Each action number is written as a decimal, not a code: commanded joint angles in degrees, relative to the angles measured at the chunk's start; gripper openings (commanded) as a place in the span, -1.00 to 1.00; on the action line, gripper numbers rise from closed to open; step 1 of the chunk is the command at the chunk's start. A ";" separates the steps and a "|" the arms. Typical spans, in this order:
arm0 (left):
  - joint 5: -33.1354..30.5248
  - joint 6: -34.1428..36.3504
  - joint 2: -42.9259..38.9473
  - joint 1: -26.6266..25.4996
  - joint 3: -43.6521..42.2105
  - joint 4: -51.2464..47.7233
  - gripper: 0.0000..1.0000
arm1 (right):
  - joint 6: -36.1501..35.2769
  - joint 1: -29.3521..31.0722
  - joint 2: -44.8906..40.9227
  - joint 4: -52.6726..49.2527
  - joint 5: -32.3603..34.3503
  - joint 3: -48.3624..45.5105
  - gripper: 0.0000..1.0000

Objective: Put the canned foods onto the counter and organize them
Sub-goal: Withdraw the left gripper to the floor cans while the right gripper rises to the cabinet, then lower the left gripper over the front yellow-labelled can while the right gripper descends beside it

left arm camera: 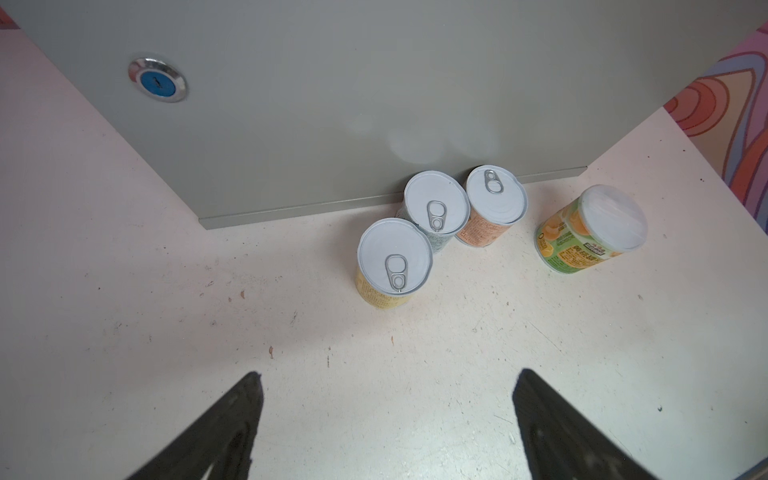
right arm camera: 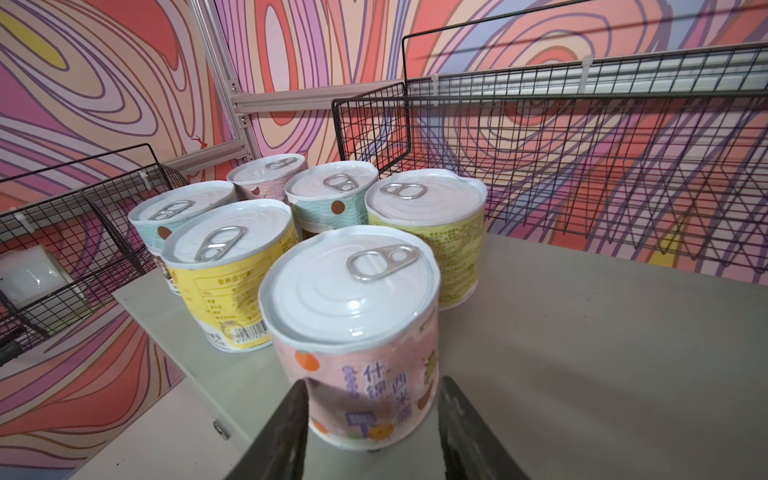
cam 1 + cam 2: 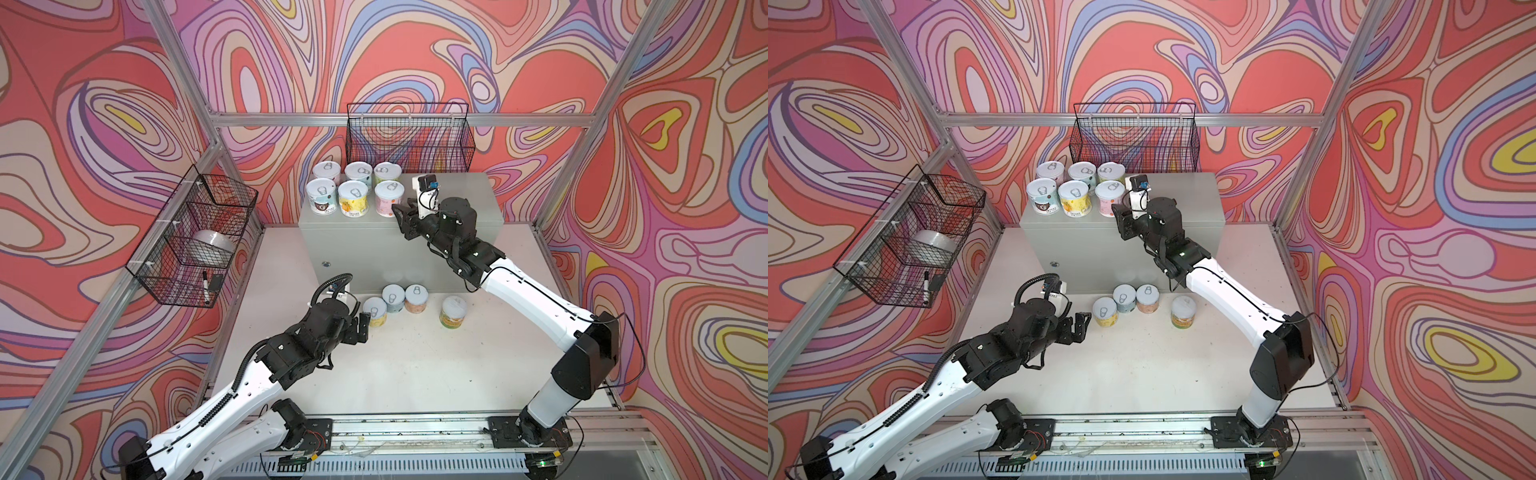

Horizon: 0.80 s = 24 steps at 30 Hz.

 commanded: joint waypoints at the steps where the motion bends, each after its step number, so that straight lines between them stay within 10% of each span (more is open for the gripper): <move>1: -1.69 -0.91 0.29 -0.32 -1.24 2.19 0.96 | 0.66 -0.19 -2.01 0.33 -1.41 -0.63 0.03; 13: -2.67 -1.51 3.53 -0.32 -9.47 12.86 1.00 | 6.26 1.30 -21.02 -8.27 -2.84 -14.87 0.42; 24: -3.07 -2.21 8.51 -0.41 -12.37 20.77 1.00 | 14.30 12.29 -32.33 -12.67 10.02 -36.55 0.63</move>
